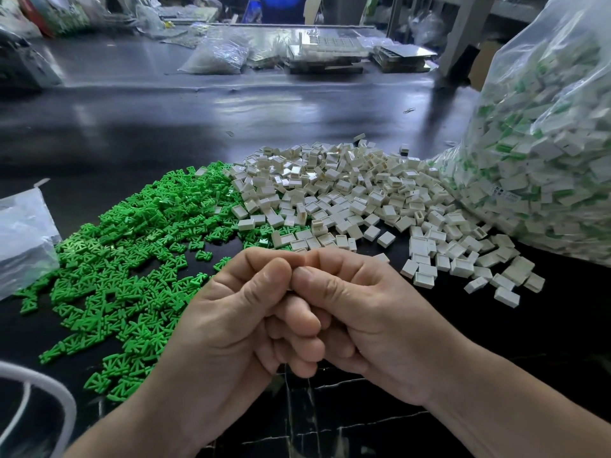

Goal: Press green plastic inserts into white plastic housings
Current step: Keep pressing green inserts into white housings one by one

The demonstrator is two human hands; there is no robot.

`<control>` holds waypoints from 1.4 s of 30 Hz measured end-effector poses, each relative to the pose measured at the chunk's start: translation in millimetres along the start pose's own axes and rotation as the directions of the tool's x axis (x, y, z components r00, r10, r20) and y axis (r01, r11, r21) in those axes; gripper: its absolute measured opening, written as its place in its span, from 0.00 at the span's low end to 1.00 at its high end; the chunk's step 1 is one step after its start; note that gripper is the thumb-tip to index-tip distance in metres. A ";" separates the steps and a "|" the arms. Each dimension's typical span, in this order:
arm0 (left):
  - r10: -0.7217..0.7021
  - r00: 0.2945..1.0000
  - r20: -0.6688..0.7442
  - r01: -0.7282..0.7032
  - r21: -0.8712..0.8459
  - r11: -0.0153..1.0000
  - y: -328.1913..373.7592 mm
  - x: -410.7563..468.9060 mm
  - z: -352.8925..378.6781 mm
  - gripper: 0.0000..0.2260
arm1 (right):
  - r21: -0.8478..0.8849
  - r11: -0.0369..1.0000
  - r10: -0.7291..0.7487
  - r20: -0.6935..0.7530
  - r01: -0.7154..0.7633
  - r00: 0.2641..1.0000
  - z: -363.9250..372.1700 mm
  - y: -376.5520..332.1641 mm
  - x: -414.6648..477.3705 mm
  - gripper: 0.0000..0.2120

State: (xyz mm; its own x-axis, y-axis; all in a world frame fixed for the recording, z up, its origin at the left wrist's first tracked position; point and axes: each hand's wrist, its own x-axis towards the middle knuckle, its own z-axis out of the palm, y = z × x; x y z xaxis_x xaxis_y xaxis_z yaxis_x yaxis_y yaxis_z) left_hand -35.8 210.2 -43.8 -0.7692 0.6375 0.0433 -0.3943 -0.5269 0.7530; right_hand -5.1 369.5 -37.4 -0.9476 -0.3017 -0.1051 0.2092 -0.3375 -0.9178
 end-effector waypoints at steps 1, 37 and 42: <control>0.002 1.000 -0.009 -0.002 0.003 1.000 0.1 0.0 0.1 0.13 | -0.009 1.000 -0.002 -0.004 0.002 1.000 0.5 0.1 -0.4 0.19; 0.216 0.972 0.094 0.030 0.859 -0.511 2.4 2.9 -25.7 0.14 | -0.960 -0.087 -0.125 -0.254 -0.266 0.959 -16.8 -3.6 5.6 0.20; 0.193 0.971 0.141 -0.019 0.850 -0.527 -0.4 6.2 -28.0 0.11 | -0.965 -0.136 -0.141 -0.203 -0.222 0.969 -15.8 -1.5 14.9 0.15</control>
State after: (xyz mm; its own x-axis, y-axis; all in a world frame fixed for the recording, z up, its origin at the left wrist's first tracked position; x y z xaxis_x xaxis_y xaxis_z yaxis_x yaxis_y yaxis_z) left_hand -54.4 198.6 -62.2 -0.7522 0.5967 0.2796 0.6493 0.7434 0.1605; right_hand -23.3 379.6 -43.6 -0.9967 -0.0637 -0.0506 -0.0510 0.9738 -0.2217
